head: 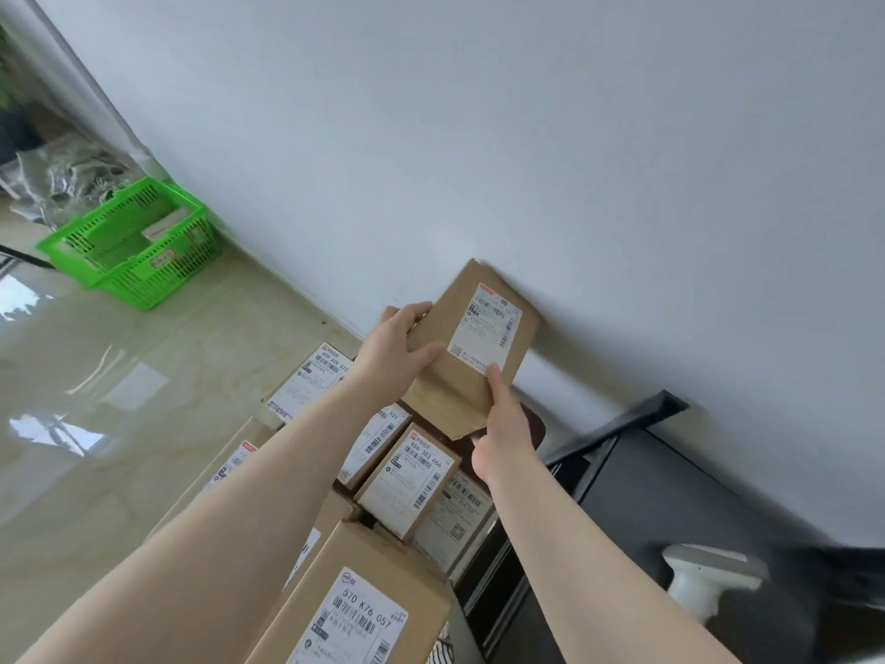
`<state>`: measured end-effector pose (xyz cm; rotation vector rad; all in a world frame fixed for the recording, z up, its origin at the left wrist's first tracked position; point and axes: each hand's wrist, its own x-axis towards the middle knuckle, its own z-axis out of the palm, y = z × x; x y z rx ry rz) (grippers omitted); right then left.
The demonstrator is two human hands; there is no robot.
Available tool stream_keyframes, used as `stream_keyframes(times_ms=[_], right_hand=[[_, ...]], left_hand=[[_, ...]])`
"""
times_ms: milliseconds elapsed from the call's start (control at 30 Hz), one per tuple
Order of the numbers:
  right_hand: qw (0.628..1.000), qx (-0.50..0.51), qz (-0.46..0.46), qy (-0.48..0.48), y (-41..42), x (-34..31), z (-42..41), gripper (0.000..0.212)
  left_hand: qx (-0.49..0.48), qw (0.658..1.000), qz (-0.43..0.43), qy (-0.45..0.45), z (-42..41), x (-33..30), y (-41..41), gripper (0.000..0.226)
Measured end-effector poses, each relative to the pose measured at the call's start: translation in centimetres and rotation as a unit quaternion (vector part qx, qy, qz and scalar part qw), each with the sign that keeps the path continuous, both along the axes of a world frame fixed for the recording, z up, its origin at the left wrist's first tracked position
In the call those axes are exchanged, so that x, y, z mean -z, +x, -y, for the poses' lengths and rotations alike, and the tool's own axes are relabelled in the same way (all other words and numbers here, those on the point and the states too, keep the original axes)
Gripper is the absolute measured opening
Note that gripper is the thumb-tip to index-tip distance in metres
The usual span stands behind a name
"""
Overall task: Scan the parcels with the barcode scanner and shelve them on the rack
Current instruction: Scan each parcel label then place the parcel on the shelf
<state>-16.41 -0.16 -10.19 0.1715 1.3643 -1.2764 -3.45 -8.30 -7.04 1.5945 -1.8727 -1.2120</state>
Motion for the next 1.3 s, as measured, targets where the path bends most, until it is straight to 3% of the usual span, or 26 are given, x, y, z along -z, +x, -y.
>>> stream_keyframes(times_ms=[200,400,467,567,733,867,1000,1100,1167,1300], right_hand=[[0.994,-0.021,0.007,-0.11,-0.2,-4.9,-6.0,0.055],[0.984,-0.083,-0.058,-0.148,1.1,-8.3,-15.0,0.071],[0.983,-0.079,-0.054,-0.157,1.4,-9.1,-18.0,0.065],[0.981,-0.084,-0.057,-0.165,1.5,-10.5,-21.9,0.051],[0.975,-0.109,-0.073,-0.18,0.4,-11.8,-26.3,0.048],[0.974,-0.105,-0.065,-0.189,-0.8,-11.1,-27.4,0.057],[0.971,-0.14,-0.065,-0.185,-2.7,-9.4,-27.8,0.071],[0.969,-0.134,-0.157,-0.136,-4.9,-7.2,-27.8,0.067],[0.961,-0.067,-0.26,-0.065,-6.9,-5.4,-27.6,0.057],[0.859,-0.057,-0.487,0.148,-11.1,-1.7,-26.8,0.063]], left_hand=[[-0.045,0.991,-0.127,-0.021,-7.1,-5.4,2.2,0.063],[-0.033,0.988,-0.143,0.036,-15.4,-8.7,6.4,0.066],[-0.022,0.985,-0.137,0.099,-17.9,-9.3,7.0,0.075],[-0.009,0.961,-0.204,0.186,-21.1,-9.8,6.6,0.089],[0.014,0.954,-0.206,0.219,-24.6,-10.4,5.1,0.112],[0.037,0.95,-0.199,0.238,-26.2,-10.8,4.2,0.077],[-0.014,0.957,-0.188,0.22,-27.1,-10.1,2.7,0.093],[-0.047,0.96,-0.189,0.2,-27.8,-9.1,1.3,0.107],[-0.069,0.96,-0.191,0.192,-28.1,-8.6,0.5,0.104],[-0.113,0.957,-0.185,0.195,-28.2,-7.8,0.1,0.117]])
